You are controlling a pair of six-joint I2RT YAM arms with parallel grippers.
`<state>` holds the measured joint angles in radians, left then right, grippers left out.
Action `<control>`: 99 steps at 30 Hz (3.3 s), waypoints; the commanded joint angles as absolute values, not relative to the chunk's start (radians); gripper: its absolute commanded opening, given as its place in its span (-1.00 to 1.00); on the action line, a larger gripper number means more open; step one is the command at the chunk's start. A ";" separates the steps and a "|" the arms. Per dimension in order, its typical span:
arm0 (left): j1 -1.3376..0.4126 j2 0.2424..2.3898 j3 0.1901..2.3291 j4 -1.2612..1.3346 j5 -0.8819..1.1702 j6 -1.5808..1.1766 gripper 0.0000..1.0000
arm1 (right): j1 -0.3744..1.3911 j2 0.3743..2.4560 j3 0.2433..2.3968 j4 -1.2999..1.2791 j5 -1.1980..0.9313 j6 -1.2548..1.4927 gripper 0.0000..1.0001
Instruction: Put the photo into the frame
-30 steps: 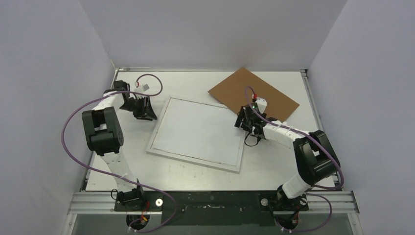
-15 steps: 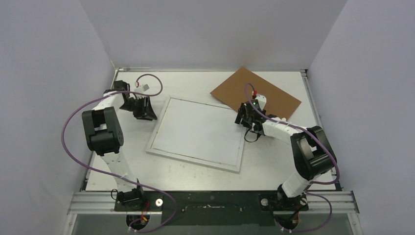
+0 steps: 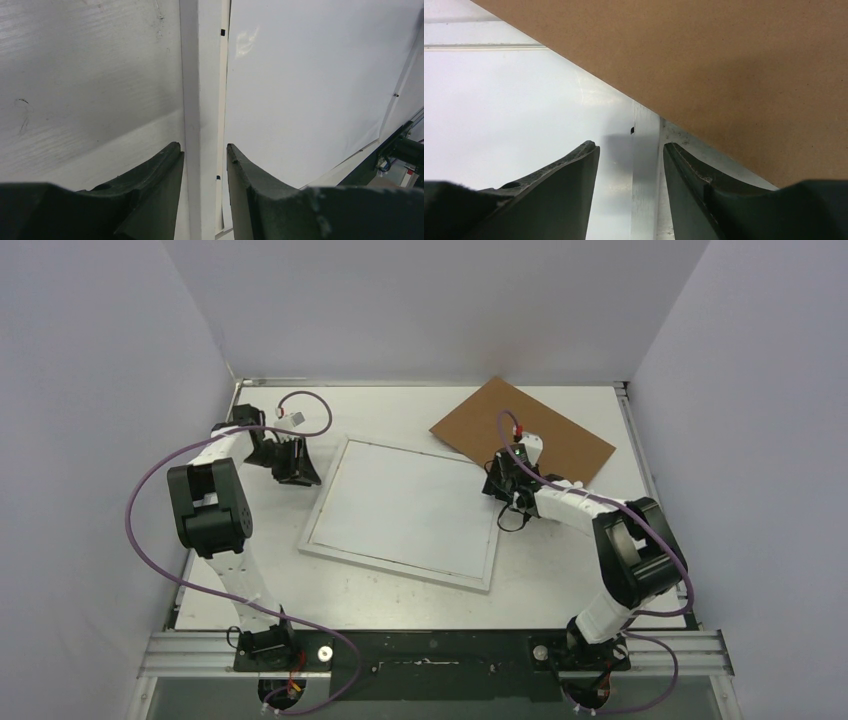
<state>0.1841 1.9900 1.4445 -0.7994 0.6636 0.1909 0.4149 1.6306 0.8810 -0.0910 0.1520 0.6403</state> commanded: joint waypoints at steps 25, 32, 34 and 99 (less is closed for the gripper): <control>0.186 1.979 1.459 -0.797 0.691 0.196 -0.31 | 0.405 1.668 0.902 -0.008 0.191 0.670 -0.18; 0.186 1.978 1.453 -0.796 0.692 0.199 -0.32 | 0.396 1.656 0.883 0.060 0.183 0.683 -0.31; 0.186 1.979 1.450 -0.795 0.692 0.200 -0.32 | 0.394 1.650 0.874 0.072 0.181 0.687 -0.31; 0.187 1.984 1.427 -0.776 0.681 0.202 -0.48 | 0.404 1.577 0.813 0.027 0.015 0.646 -0.26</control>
<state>0.1841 1.9900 1.4288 -0.7967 0.6632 0.1917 0.3901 1.6001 0.7635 0.0471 0.0597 0.6659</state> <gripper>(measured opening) 0.278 0.282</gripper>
